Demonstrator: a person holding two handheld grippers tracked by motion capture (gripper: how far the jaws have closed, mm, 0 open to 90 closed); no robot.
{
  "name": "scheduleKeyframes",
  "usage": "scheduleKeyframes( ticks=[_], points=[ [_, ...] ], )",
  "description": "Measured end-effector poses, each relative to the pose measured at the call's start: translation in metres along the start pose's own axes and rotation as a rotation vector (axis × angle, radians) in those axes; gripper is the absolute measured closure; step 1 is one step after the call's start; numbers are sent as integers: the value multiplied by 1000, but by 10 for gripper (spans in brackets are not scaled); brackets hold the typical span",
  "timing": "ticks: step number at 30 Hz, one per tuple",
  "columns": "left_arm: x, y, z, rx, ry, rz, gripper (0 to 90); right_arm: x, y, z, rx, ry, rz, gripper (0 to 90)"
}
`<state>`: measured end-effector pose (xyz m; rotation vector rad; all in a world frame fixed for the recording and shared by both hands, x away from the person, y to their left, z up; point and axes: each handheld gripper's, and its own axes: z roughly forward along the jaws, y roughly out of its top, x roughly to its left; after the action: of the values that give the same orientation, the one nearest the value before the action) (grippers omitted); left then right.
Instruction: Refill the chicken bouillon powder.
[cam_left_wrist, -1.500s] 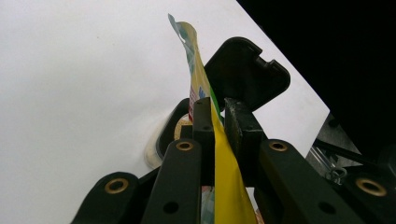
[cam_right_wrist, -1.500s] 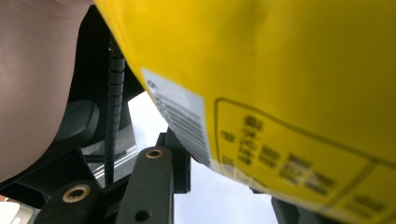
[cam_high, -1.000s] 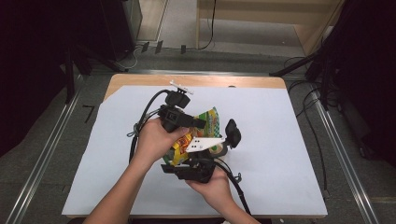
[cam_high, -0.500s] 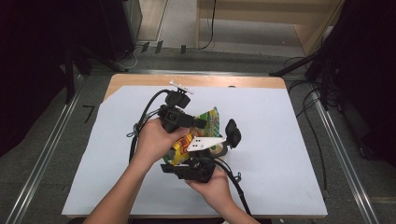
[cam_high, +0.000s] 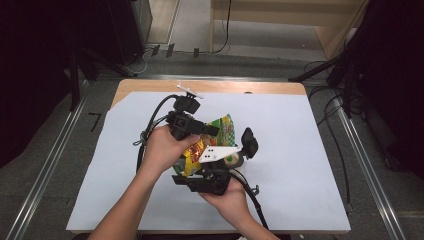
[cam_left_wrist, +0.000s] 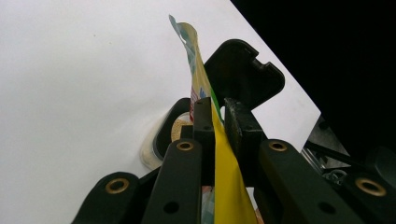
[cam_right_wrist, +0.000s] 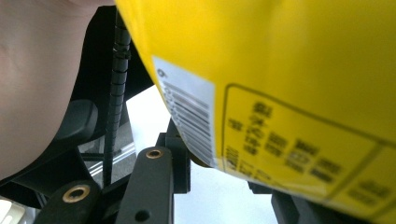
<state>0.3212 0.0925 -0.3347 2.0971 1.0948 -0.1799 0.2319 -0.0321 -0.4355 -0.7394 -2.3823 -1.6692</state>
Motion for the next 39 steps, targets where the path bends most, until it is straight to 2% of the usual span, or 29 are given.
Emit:
scheduleKeyframes(
  ticks=[22,30,35,39],
  points=[
    [3,-1,4,21,-3,-7,838,-1,-1,1,17,-4,0,687],
    [4,-3,8,36,-6,-9,828,-4,-7,3,17,-10,0,684],
    [5,-4,10,51,-7,-6,829,-5,-11,5,10,-24,-20,680],
    [5,-4,11,59,-8,-7,829,-5,-16,8,27,-31,-31,681]
  ],
)
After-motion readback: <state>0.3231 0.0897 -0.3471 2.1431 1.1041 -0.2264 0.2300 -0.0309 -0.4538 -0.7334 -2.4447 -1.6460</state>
